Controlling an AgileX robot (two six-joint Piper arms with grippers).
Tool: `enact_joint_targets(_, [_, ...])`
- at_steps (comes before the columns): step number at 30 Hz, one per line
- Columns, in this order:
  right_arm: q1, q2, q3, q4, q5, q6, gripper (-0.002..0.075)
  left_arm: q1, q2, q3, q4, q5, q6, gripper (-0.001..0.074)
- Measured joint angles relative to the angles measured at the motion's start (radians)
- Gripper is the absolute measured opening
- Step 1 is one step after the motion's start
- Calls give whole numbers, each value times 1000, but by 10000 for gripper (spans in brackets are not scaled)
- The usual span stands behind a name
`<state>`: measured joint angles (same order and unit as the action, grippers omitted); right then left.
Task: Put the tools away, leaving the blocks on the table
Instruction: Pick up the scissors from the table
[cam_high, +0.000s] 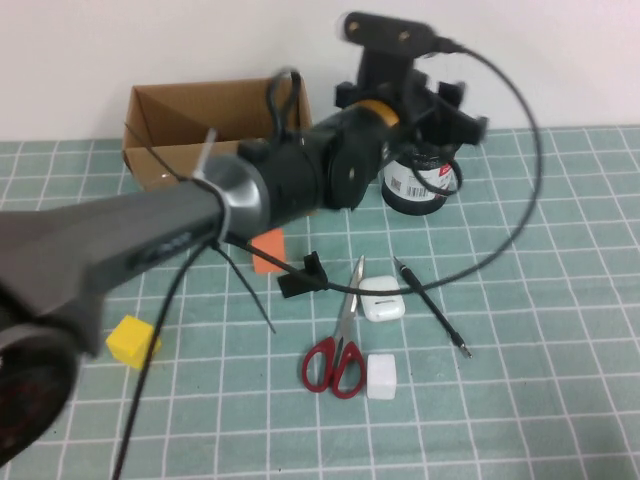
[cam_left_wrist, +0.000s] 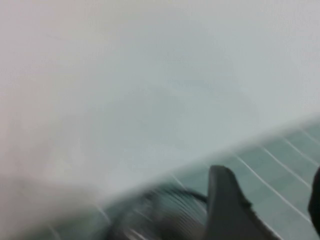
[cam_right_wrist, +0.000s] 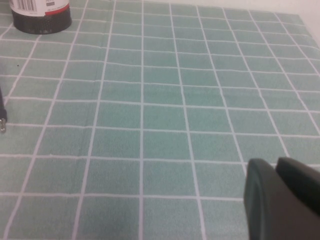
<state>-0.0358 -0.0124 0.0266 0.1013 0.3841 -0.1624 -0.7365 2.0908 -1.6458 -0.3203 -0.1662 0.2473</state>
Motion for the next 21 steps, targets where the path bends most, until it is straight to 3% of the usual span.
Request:
enact_joint_targets(7, [0, 0, 0, 0, 0, 0, -7, -67, -179, 0, 14, 686, 7, 128])
enact_joint_targets(11, [0, 0, 0, 0, 0, 0, -8, -79, -214, 0, 47, 999, -29, 92])
enact_joint_targets(18, [0, 0, 0, 0, 0, 0, -8, -79, -216, 0, 201, 1244, -137, 88])
enact_joint_targets(21, [0, 0, 0, 0, 0, 0, -7, -61, -201, 0, 221, 1265, -146, 137])
